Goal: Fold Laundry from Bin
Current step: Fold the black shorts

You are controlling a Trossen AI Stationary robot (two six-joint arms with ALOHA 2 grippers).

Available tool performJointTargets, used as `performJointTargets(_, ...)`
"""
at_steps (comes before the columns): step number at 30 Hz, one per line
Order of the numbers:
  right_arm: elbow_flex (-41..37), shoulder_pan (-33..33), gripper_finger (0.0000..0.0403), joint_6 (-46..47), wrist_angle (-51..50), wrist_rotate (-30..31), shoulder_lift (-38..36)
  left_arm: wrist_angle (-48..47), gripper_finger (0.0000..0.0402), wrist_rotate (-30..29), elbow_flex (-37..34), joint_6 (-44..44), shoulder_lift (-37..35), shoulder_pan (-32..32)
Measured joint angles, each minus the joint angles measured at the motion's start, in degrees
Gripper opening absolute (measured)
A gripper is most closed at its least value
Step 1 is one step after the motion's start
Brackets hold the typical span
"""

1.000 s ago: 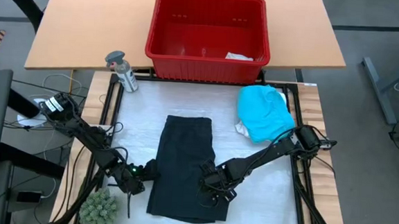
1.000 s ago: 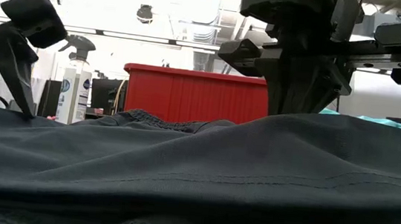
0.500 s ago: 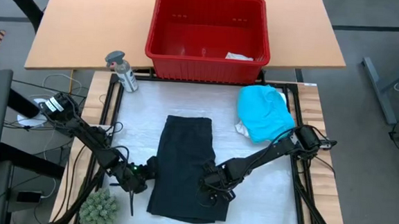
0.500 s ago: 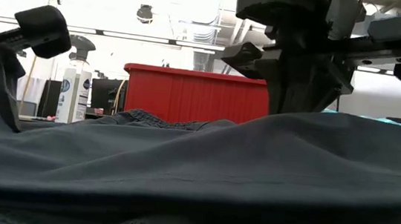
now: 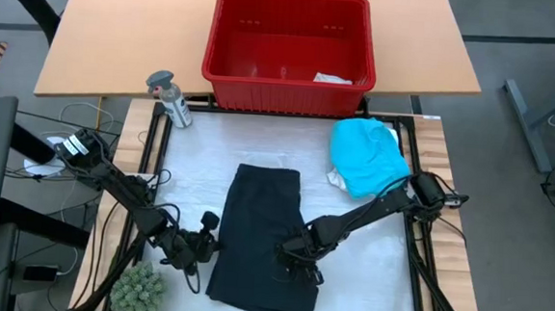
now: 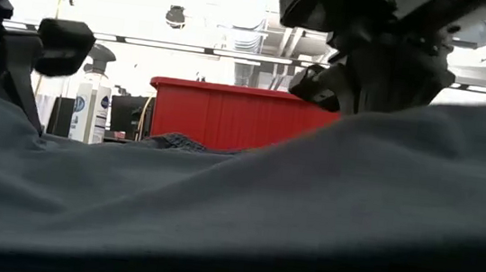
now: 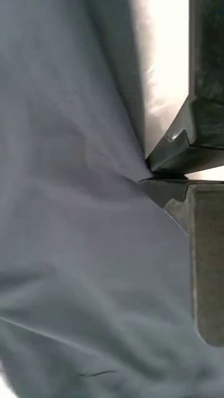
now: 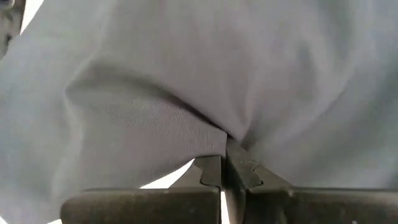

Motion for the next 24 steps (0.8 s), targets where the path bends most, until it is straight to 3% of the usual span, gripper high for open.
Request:
performJointTargets(11, 0.00, -4.96, 0.0021, 7.19, 0.05, -15.25, -1.41, -0.76, 0.0000, 3.40, 0.00, -22.04, -2.63, 1.91)
performJointTargets(20, 0.00, -9.24, 0.0021, 6.88, 0.83, -18.19, -6.21, -0.21, 0.0000, 5.16, -1.19, -28.47, -9.40, 6.11)
performJointTargets(24, -2.67, -12.65, 0.0021, 8.74, 6.63, -21.86, -6.12, 4.23, 0.0000, 10.62, -4.02, -34.06, -9.94, 10.51)
